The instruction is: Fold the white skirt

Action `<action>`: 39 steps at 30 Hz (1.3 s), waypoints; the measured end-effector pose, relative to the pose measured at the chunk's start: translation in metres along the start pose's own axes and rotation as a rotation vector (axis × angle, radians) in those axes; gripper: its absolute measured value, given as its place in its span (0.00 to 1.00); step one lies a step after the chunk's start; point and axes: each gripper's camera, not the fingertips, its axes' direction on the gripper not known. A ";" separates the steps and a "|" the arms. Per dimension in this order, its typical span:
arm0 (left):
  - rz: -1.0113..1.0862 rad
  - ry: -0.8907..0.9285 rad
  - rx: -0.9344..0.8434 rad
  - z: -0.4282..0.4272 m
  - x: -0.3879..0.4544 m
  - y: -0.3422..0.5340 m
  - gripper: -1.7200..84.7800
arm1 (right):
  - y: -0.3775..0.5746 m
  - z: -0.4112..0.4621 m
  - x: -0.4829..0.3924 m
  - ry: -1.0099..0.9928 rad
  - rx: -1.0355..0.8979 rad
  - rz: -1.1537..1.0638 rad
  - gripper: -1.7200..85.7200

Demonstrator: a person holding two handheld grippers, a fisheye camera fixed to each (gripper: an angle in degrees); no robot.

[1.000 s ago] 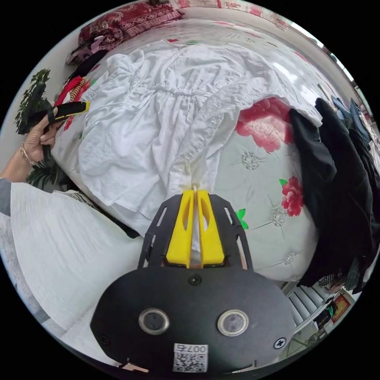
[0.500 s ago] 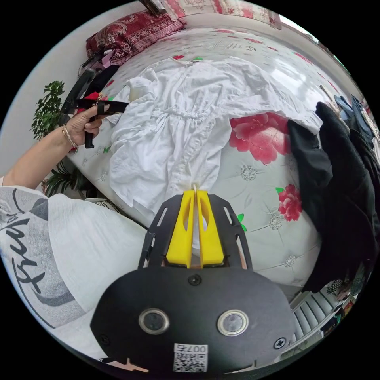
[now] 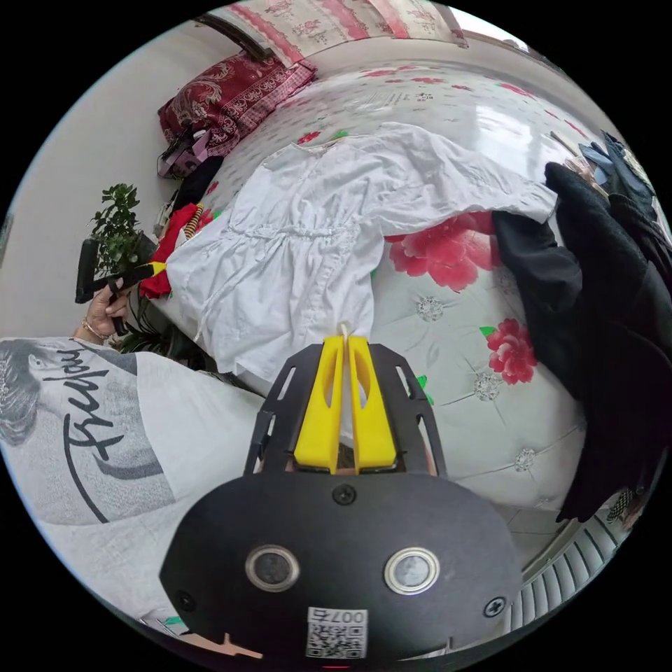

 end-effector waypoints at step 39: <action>-0.130 0.003 -0.319 0.102 -0.028 -0.009 0.13 | 0.026 0.066 -0.022 0.084 -0.182 -0.009 0.06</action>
